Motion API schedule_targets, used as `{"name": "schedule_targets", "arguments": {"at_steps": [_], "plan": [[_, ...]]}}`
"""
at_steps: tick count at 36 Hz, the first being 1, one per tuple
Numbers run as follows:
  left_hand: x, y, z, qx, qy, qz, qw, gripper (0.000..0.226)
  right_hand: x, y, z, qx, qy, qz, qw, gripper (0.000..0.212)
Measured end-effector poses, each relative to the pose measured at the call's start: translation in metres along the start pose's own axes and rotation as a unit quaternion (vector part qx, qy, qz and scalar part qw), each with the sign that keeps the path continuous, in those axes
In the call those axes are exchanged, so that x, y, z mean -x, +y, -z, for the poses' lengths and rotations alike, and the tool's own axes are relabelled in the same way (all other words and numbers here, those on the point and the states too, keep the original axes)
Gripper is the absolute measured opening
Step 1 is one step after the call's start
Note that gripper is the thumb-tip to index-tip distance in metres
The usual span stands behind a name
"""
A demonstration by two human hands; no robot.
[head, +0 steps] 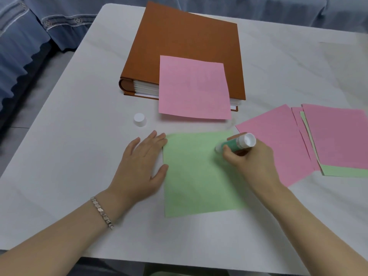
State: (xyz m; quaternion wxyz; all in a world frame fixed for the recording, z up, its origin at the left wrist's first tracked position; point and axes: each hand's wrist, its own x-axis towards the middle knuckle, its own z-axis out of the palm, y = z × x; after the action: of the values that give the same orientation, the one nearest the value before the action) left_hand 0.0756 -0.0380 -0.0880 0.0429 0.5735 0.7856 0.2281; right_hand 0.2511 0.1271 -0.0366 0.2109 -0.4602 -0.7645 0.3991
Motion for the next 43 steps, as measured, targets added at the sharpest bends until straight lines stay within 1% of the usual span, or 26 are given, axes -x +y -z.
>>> {"name": "schedule_targets", "arguments": {"at_steps": [5, 11, 16, 24, 29, 31, 34, 37, 39, 43], "plan": [[0.000, 0.001, 0.001, 0.017, 0.003, 0.005, 1.000, 0.056, 0.001, -0.002, -0.012, 0.034, -0.035, 0.007, 0.999, 0.013], [0.000, 0.000, -0.001, -0.010, 0.036, -0.025, 0.999, 0.038, 0.000, 0.000, -0.010, 0.028, -0.054, 0.010, 0.998, 0.013], [0.001, 0.000, -0.002, -0.018, 0.047, -0.024, 0.998, 0.037, -0.002, 0.001, -0.006, 0.033, -0.052, 0.008, 0.998, 0.011], [0.001, 0.000, -0.001, -0.011, 0.043, -0.017, 0.999, 0.038, -0.007, 0.015, 0.016, 0.033, -0.014, -0.015, 0.999, 0.008], [0.001, 0.000, -0.002, -0.005, 0.046, -0.018, 0.999, 0.037, -0.001, 0.019, 0.025, 0.020, 0.045, -0.041, 0.998, 0.007], [0.000, 0.000, -0.002, -0.002, 0.046, -0.018, 0.999, 0.037, 0.004, 0.017, 0.025, 0.006, 0.049, -0.036, 0.998, 0.011], [0.001, 0.000, -0.002, 0.002, 0.040, -0.013, 0.999, 0.038, 0.012, 0.007, 0.016, -0.015, 0.005, -0.016, 1.000, 0.016], [0.001, 0.000, -0.001, 0.000, 0.034, -0.009, 0.999, 0.040, 0.016, 0.001, 0.002, 0.003, -0.052, 0.000, 0.999, 0.018], [0.000, 0.001, -0.001, -0.005, 0.037, -0.010, 0.999, 0.039, 0.016, 0.000, -0.004, 0.017, -0.080, -0.008, 0.997, 0.016], [0.000, 0.001, 0.000, -0.008, 0.046, -0.016, 0.999, 0.038, 0.014, 0.001, -0.002, 0.016, -0.083, -0.015, 0.996, 0.014]]}}
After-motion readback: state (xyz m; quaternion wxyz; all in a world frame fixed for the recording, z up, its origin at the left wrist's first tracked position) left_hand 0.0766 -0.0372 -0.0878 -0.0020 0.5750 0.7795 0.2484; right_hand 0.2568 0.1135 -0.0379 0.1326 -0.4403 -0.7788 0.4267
